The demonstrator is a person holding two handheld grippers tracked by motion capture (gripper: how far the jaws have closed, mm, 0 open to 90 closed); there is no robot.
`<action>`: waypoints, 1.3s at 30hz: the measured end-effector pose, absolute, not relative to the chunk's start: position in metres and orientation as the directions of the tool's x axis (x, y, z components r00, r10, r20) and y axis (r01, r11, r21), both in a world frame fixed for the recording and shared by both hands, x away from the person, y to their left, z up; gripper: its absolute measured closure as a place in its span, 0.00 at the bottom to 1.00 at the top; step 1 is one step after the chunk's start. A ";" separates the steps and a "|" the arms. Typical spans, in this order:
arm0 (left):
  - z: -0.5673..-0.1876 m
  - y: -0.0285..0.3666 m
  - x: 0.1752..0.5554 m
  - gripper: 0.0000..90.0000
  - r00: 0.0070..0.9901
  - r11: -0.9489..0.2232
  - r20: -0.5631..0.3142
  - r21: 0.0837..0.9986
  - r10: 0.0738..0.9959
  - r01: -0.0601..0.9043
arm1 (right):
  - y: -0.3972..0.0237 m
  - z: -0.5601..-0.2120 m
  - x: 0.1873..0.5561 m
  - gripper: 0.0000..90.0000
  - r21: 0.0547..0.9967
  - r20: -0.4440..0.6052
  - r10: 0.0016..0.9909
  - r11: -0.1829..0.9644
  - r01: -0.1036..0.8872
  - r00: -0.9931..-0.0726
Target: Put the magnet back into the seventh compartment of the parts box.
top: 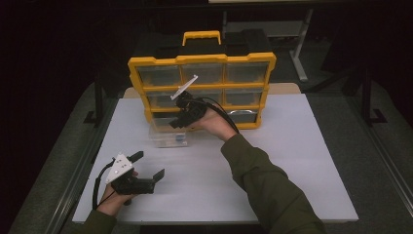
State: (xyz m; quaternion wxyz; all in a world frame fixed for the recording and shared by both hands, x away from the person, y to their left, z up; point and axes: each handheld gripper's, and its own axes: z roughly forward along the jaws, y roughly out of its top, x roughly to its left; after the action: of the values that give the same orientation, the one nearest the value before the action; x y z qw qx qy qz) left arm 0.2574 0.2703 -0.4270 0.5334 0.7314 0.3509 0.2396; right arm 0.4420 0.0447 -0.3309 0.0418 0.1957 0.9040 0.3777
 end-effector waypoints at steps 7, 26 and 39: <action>-0.427 0.271 0.258 0.00 0.637 -0.186 -0.022 0.948 0.770 0.258 | 0.044 -0.326 0.436 0.72 0.701 0.096 0.375 0.632 0.331 -0.922; -0.428 0.269 0.259 0.00 0.646 -0.192 -0.019 0.947 0.763 0.256 | 0.057 -0.326 0.421 0.99 0.706 0.087 0.272 0.662 0.252 -0.958; -0.428 0.269 0.258 0.00 0.645 -0.193 -0.019 0.947 0.764 0.256 | 0.066 -0.334 0.415 0.99 0.695 0.099 0.236 0.679 0.237 -0.967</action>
State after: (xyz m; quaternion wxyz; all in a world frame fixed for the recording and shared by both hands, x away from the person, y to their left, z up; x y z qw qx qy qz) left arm 0.2582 0.2688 -0.4277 0.5319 0.7346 0.3471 0.2387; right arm 0.4150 0.0660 -0.3341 -0.0007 0.1290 0.9162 0.3795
